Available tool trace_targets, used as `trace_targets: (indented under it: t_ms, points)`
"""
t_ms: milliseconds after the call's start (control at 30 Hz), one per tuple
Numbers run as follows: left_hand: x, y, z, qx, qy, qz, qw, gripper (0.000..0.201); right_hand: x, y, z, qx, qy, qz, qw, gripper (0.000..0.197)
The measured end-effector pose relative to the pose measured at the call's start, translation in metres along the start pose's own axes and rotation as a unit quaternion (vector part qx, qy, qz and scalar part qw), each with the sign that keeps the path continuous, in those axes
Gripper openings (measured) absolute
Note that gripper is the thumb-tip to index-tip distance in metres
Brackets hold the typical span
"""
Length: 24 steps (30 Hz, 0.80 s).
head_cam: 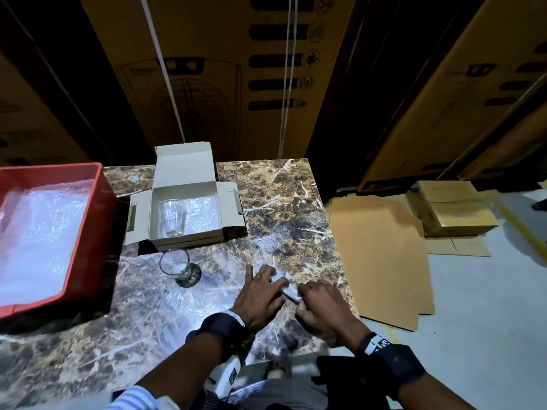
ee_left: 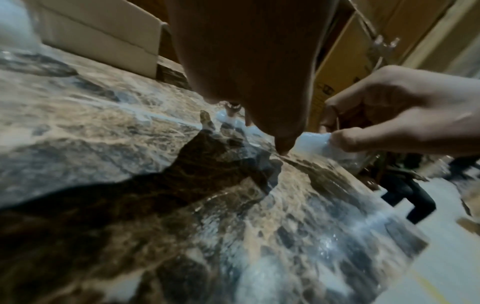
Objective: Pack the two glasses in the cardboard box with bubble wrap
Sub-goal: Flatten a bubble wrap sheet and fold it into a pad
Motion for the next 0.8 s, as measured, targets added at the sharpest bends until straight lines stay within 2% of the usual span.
trace_targets:
  t_ms: [133,200,333,400,433,600,667,800]
  points:
    - [0.002,-0.002,0.005,0.016,-0.088,-0.043,0.995,0.034,0.005,0.002,0.009,0.029,0.026,-0.012,0.999,0.016]
    - [0.002,-0.004,0.005,0.027,-0.126,-0.065,0.990,0.031,0.010,0.002,0.009,0.034,0.120,-0.025,0.992,0.025]
    - [0.005,-0.013,0.001,0.067,-0.191,-0.077,0.976,0.035,0.011,0.007,-0.004,0.025,0.357,0.014,0.933,0.063]
    - [0.005,-0.017,-0.001,0.092,-0.219,-0.076,0.968,0.039,0.006,0.013,-0.009,0.014,0.404,0.051,0.913,0.076]
    - [0.005,-0.018,-0.002,0.106,-0.231,-0.074,0.964,0.039,0.005,0.015,-0.008,0.011,0.406,0.064,0.912,0.073]
    - [-0.008,-0.027,-0.001,0.125,-0.263,-0.065,0.954,0.048,0.011,0.023,0.016,0.013,0.501,0.054,0.864,0.022]
    - [-0.006,-0.031,-0.003,0.126,-0.274,-0.067,0.951,0.050,0.014,0.025,0.020,0.010,0.515,0.037,0.856,0.015]
    - [0.011,-0.036,-0.009,0.125,-0.308,-0.071,0.940,0.049,0.011,0.025,0.019,-0.002,0.495,0.046,0.868,0.010]
Point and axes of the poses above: each hand's wrist, its own y-axis towards the middle knuckle, its own x-axis out of the back of the hand, z = x × y, the point moved 6 cm from there along y, towards the middle knuckle, and after that the axes turned 3 degrees about -x, right-handed, at the moved point
